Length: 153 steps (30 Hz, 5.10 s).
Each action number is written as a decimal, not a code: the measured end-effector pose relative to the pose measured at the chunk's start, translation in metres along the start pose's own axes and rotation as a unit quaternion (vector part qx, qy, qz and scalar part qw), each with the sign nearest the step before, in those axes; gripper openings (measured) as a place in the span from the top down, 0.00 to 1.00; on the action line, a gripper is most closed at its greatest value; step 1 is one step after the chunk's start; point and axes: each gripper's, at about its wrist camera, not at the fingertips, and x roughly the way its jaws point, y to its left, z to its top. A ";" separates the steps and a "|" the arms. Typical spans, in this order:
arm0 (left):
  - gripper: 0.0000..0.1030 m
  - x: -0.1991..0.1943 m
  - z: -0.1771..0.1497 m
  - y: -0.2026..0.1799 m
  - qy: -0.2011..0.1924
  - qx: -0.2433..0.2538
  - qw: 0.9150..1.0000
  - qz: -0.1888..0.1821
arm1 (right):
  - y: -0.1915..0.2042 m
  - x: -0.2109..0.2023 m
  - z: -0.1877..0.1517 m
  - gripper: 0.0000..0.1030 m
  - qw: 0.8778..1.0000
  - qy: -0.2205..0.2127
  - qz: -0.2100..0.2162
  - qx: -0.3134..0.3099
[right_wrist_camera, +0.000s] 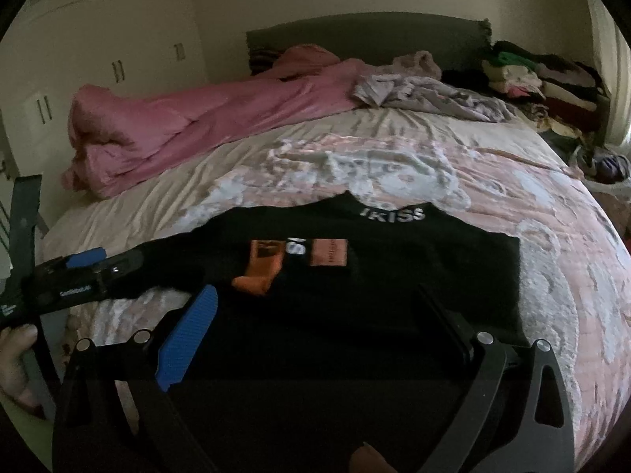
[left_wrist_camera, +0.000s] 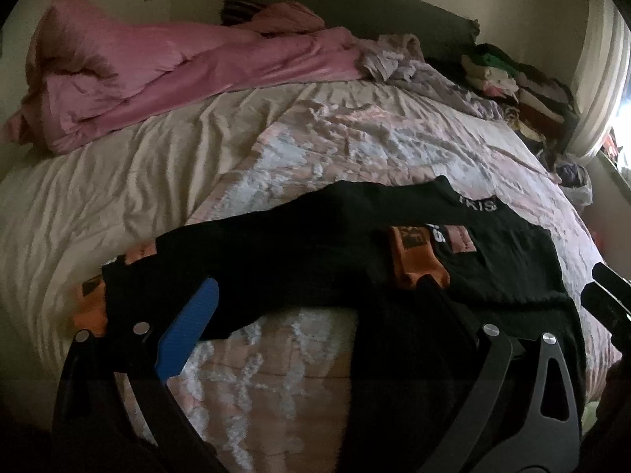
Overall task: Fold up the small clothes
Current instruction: 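Move the left tool to the other orange-cuffed sleeve end, then close the left gripper on the sleeve cuff and lift it, then carry the sleeve with the left gripper across the shirt and release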
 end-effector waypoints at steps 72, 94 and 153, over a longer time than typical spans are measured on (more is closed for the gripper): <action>0.70 0.044 -0.041 0.202 0.019 -0.215 0.973 0.076 | 0.120 0.097 -0.017 0.05 0.989 0.089 0.082 -0.080; 0.83 -0.024 -0.006 0.115 -0.073 -0.152 0.984 -0.049 | 0.054 0.048 -0.012 0.05 0.997 0.050 0.063 -0.007; 0.71 0.017 0.018 -0.120 -0.018 0.022 0.984 -0.175 | -0.114 -0.011 -0.025 0.05 0.991 -0.001 -0.031 0.130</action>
